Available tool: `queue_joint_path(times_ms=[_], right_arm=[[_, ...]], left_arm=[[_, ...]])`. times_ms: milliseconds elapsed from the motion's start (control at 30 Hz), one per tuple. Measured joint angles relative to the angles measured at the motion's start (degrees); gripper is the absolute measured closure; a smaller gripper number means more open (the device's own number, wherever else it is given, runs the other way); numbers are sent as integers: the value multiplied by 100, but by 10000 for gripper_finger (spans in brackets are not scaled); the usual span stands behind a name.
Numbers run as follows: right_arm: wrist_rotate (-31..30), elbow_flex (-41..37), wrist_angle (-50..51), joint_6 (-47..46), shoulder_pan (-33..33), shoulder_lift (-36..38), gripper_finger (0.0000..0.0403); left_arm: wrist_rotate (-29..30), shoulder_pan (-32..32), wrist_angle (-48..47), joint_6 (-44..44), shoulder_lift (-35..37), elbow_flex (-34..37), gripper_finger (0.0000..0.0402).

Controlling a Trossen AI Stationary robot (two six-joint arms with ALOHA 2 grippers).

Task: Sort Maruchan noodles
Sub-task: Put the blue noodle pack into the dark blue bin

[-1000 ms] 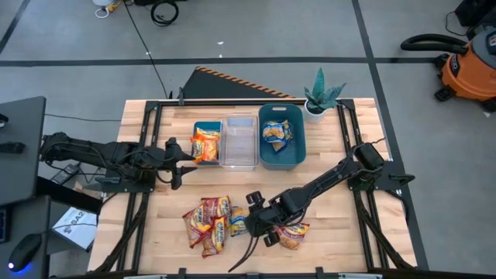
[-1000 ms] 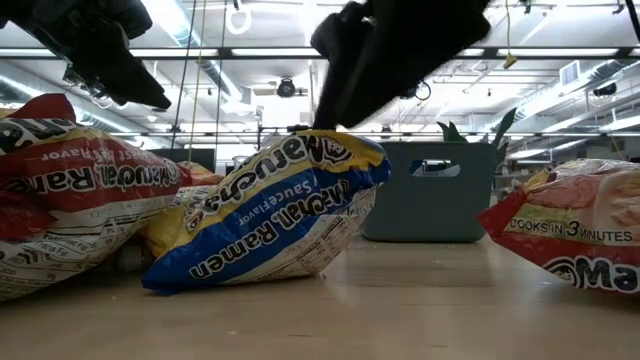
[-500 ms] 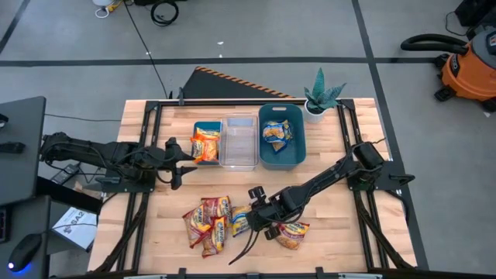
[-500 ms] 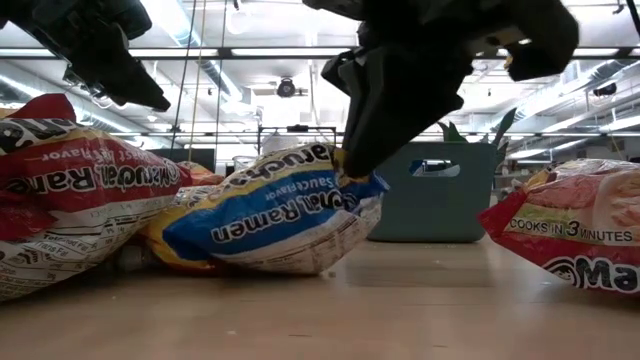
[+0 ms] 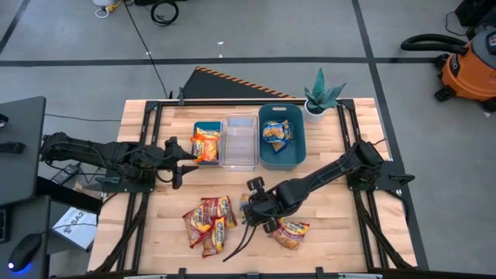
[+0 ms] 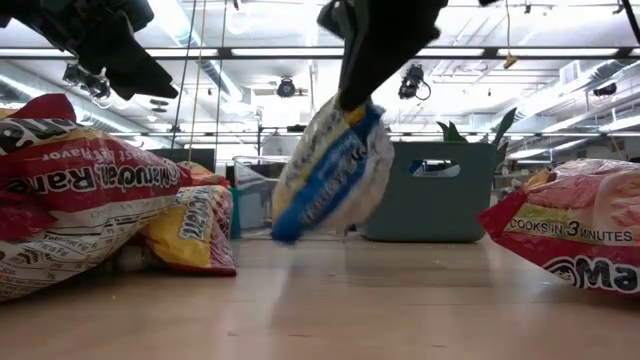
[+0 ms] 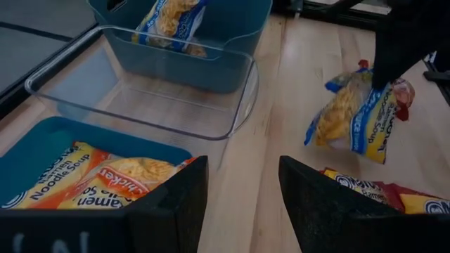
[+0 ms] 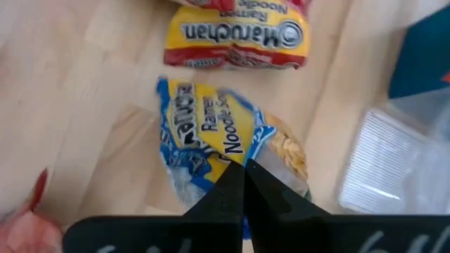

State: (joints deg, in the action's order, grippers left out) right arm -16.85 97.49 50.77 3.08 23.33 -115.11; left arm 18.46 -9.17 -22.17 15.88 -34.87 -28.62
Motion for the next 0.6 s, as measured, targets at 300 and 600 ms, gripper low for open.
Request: queue_joint_path(times_ms=[300,600], right_arm=[[-522,775,1271,-125,-117,14,396],[-976,838,1722,-338,-254,806,395]], left_arm=[[-2,0,-33,0,2,0,221],[-2,0,-39,0,2,0,221]])
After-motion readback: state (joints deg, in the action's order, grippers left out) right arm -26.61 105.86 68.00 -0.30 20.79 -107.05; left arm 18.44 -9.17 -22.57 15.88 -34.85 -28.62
